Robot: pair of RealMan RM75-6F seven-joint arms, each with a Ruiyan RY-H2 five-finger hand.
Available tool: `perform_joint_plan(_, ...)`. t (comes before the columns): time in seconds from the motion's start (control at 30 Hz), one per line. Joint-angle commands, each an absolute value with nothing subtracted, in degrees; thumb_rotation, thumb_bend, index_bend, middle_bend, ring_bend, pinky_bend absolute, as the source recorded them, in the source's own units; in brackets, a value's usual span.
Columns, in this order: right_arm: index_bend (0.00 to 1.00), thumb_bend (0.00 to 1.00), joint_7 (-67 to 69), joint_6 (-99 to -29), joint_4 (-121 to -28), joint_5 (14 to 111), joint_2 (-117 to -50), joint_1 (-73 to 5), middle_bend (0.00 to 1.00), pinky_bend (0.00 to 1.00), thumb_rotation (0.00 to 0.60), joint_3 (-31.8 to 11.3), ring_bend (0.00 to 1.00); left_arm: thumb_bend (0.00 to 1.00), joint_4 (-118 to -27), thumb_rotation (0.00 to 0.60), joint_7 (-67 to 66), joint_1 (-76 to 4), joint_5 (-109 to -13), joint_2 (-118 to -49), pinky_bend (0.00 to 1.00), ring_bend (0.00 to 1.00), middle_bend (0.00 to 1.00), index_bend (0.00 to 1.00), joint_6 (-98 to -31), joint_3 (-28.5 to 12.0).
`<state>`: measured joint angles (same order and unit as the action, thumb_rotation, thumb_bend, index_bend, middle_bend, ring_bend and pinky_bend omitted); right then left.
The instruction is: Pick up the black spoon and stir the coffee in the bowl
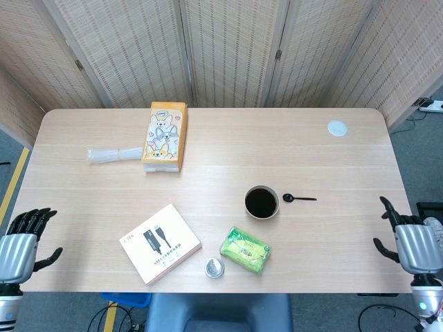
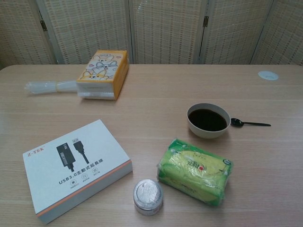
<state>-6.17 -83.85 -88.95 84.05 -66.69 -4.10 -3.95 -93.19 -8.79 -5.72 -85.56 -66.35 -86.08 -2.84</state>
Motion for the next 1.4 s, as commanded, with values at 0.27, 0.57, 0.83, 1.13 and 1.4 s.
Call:
perform_joint_plan(0.27, 0.09, 0.45, -7.8, -76.4, -87.0, 83.8, -67.2, -9.7, 0.65, 0.83, 0.600, -5.3, 0.71, 0.26, -93.1, 0.600, -8.9, -5.7, -85.9, -66.9, 0.17, 0.15, 0.19, 0.21, -86.4, -2.8)
perform_joint_plan(0.57, 0.12, 0.70, -8.1, -64.9, -83.0, 82.7, -70.8, -18.1, 0.81, 0.92, 0.600, -6.5, 0.94, 0.26, -93.4, 0.600, -9.3, -5.4, -85.6, -66.6, 0.17, 0.15, 0.19, 0.21, -86.6, -2.9)
perform_joint_plan(0.83, 0.17, 0.75, -8.7, -56.5, -78.2, 80.8, -75.8, -24.0, 0.89, 0.97, 0.600, -6.5, 1.00, 0.26, -93.9, 0.600, -9.8, -5.0, -85.1, -66.1, 0.17, 0.15, 0.19, 0.21, -87.0, -2.9)
perform_joint_plan(1.13, 0.18, 0.75, -9.5, -49.5, -72.0, 78.5, -81.1, -28.5, 0.91, 0.97, 0.600, -5.6, 1.00, 0.26, -93.9, 0.600, -10.2, -5.0, -84.8, -66.3, 0.17, 0.15, 0.19, 0.21, -86.7, -3.0)
perform_joint_plan(1.4, 0.19, 0.76, -7.5, -46.0, -66.5, 77.3, -85.6, -31.1, 0.91, 0.97, 0.600, -5.2, 1.00, 0.26, -93.6, 0.600, -9.7, -5.1, -84.6, -66.5, 0.17, 0.15, 0.19, 0.21, -86.3, -3.0)
